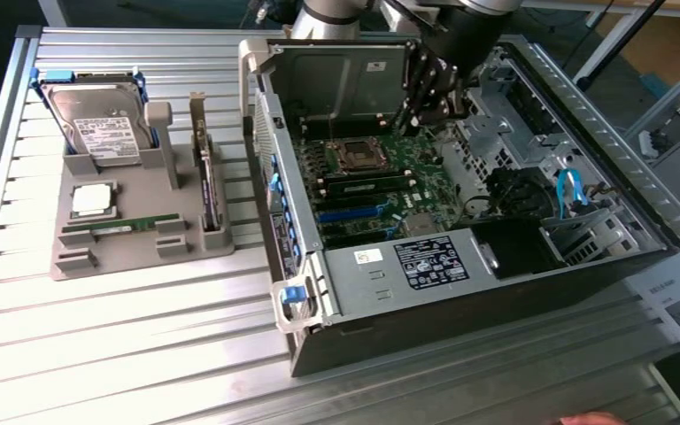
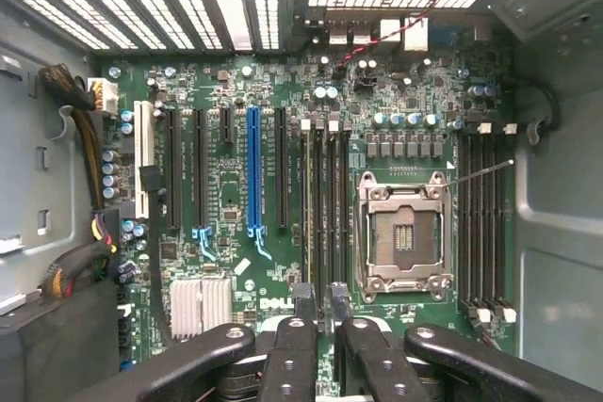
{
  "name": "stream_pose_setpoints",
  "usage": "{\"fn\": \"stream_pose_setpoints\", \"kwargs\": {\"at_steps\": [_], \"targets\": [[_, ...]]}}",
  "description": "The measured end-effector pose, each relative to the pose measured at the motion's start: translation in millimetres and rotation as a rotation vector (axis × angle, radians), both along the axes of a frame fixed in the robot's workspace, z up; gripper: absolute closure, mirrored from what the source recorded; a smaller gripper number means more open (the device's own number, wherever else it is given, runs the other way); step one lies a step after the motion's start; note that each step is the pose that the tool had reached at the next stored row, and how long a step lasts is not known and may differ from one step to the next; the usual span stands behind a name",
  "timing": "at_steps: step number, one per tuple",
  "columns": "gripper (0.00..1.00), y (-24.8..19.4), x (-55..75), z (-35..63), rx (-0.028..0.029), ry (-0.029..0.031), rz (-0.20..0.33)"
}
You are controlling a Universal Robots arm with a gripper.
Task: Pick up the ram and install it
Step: 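Insert the ram into the slot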
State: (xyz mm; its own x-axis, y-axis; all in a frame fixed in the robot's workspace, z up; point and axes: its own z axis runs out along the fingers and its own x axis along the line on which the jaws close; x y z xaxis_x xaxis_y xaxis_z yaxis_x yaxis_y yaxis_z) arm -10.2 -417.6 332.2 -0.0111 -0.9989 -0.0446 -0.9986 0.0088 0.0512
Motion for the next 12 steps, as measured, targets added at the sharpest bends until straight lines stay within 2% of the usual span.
{"fn": "stream_pose_setpoints", "kwargs": {"at_steps": [12], "targets": [[0.81, 0.0, 0.0, 17.2, 0.0003, 0.0, 0.0]]}}
